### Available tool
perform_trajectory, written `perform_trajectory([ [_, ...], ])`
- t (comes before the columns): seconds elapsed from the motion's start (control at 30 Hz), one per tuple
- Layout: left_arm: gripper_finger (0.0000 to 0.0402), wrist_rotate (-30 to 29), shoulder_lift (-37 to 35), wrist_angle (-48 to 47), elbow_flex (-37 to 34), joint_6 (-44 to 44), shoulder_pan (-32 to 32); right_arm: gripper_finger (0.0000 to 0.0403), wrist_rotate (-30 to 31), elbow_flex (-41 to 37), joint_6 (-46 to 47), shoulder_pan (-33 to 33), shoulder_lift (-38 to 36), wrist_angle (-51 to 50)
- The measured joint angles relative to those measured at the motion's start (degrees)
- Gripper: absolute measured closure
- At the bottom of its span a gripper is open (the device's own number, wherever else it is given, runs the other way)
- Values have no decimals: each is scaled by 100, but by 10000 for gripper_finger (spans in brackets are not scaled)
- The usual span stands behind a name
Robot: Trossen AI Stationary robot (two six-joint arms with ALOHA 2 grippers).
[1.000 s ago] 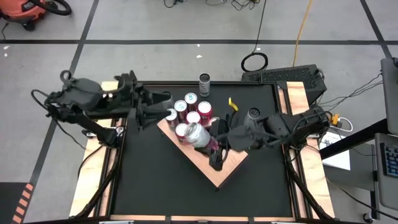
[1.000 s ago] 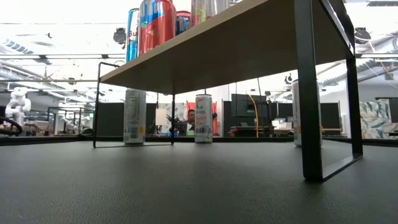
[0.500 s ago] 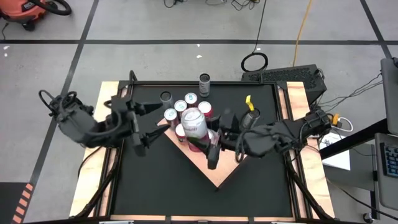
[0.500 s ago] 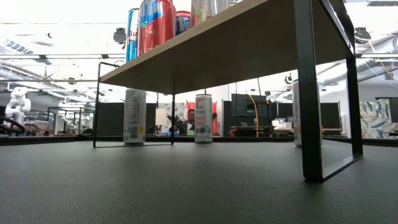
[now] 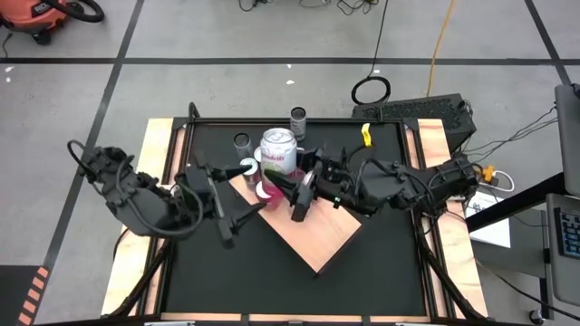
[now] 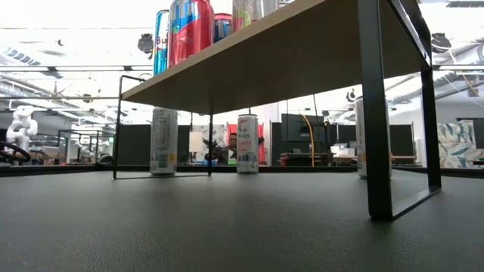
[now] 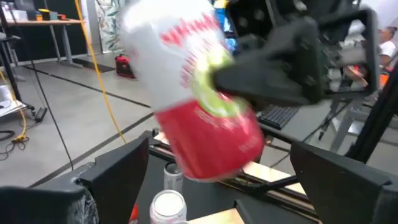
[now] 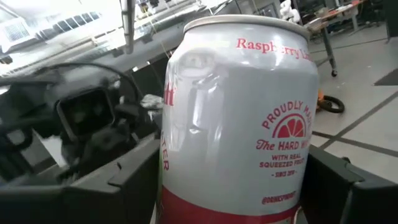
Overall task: Place canned beverage on shelf
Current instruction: Put the pink soda can on the shelf aligned with the other pink soda cans
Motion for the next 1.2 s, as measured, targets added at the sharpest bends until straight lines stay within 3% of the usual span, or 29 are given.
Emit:
perform_trajectory([
  [0.67, 11, -37, 469, 898, -2, -158, 578, 126, -29, 9, -316, -60, 21, 37],
  [1.0, 11, -637, 289, 835, -11, 432, 485, 126, -32, 7, -346, -69, 37, 70],
  [1.2, 11, -324, 253, 833, -11, 179, 459, 126, -33, 7, -425, -92, 35, 77],
])
